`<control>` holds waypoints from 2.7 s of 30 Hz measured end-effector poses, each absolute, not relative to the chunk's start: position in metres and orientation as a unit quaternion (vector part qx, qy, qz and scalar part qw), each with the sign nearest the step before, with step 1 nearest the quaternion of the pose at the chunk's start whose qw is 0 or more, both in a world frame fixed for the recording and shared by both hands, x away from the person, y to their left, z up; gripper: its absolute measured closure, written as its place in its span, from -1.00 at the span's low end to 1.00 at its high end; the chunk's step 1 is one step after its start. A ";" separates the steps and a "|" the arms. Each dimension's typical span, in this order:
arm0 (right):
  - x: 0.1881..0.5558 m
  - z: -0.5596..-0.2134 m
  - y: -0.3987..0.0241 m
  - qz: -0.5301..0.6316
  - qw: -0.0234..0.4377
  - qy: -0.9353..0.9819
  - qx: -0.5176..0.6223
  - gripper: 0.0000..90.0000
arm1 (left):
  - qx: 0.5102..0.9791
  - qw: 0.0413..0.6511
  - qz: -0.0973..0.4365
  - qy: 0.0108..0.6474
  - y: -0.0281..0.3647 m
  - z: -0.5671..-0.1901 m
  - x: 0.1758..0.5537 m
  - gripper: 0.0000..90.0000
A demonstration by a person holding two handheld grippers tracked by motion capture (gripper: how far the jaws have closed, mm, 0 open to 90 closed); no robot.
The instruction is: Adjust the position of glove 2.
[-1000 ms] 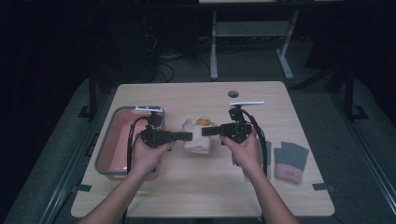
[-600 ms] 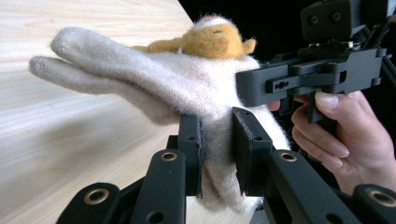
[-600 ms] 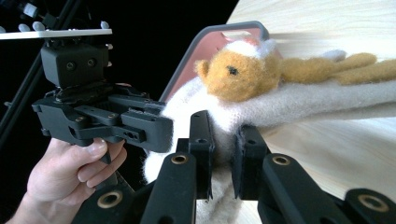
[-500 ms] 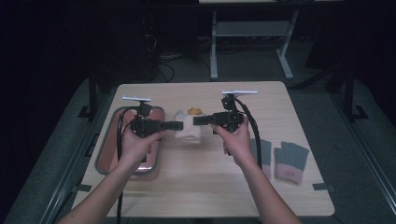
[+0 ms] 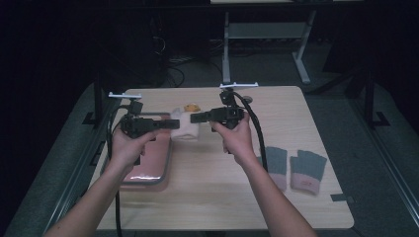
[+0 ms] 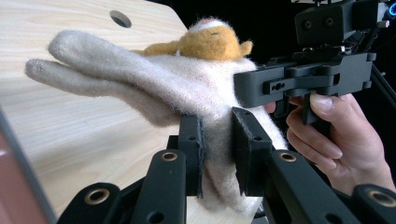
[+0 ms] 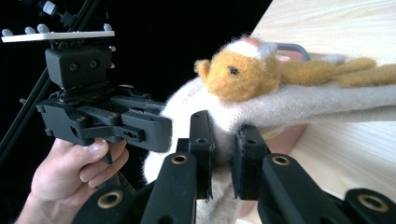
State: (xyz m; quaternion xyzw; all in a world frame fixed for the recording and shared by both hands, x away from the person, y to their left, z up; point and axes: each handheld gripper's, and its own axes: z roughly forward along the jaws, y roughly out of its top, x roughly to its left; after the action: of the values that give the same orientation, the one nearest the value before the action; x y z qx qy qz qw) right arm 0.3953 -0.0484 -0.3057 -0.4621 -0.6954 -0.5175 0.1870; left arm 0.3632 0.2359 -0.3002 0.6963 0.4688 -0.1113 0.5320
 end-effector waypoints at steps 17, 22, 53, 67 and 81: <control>0.409 -0.297 0.005 -0.513 0.206 -0.712 -0.433 0.79 | 0.681 0.536 -0.093 0.489 0.286 -0.292 0.357 0.67; 0.411 -0.297 0.016 -0.511 0.211 -0.715 -0.428 0.78 | 0.679 0.537 -0.092 0.492 0.298 -0.292 0.355 0.67; 0.420 -0.322 0.065 -0.490 0.248 -0.726 -0.413 0.78 | 0.671 0.515 -0.088 0.525 0.339 -0.309 0.347 0.68; 0.424 -0.352 0.086 -0.463 0.264 -0.733 -0.422 0.78 | 0.670 0.491 -0.098 0.549 0.354 -0.336 0.346 0.68; 0.423 -0.384 0.095 -0.432 0.281 -0.738 -0.436 0.78 | 0.682 0.448 -0.113 0.566 0.356 -0.362 0.347 0.68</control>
State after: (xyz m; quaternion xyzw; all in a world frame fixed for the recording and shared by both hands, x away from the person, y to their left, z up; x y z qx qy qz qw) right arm 0.4226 0.0947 -0.3843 -0.4362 -0.7375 -0.4320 0.2813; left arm 0.3471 0.3557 -0.3621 0.6823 0.5664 -0.1134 0.4482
